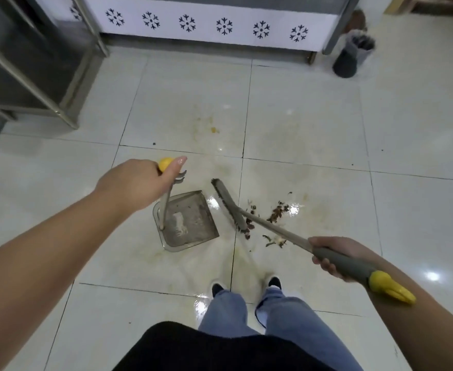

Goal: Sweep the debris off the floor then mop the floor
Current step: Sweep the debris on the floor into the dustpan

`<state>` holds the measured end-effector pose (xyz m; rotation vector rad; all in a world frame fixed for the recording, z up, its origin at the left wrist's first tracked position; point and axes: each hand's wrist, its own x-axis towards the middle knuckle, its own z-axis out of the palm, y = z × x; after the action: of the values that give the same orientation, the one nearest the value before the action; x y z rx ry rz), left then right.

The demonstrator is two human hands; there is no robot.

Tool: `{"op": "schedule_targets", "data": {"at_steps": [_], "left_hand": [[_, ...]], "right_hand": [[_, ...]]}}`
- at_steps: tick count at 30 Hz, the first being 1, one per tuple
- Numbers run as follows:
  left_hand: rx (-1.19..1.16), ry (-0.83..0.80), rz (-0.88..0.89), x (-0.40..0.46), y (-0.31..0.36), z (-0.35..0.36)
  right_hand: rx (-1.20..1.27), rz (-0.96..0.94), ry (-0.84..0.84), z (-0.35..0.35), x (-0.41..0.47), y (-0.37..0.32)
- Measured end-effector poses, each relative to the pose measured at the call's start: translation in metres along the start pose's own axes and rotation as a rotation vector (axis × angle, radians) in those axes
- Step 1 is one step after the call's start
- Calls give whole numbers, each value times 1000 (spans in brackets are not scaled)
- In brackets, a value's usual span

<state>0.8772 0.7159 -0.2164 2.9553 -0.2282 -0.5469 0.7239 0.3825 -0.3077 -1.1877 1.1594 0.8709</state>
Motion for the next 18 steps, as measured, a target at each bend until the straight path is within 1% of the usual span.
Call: {"op": "schedule_targets", "data": {"at_steps": [2,6,8,10,13,16,18], "left_hand": [[22,-2,40,3,10,6],[-55,-53,58,3,23,19],[-88,-62,45,5,24,21],[-109,-82,9,7,24,23],[-133,-92,-98,15,16,28],[-136,6,-167,34,-4,19],[-162,49,-231,53,-25,9]], "right_hand": [[-96,-111,63,-3,-12,0],[-219,-219,193,-26,-19,-5],[-234,-214,264,-44,-11,-11],[-195,-189,320,-65,3,-19],[-162,-162,374,-93,29,-33],[-170,-154,419,-115,53,-42],[-116,-131,394,-125,70,-43]]}}
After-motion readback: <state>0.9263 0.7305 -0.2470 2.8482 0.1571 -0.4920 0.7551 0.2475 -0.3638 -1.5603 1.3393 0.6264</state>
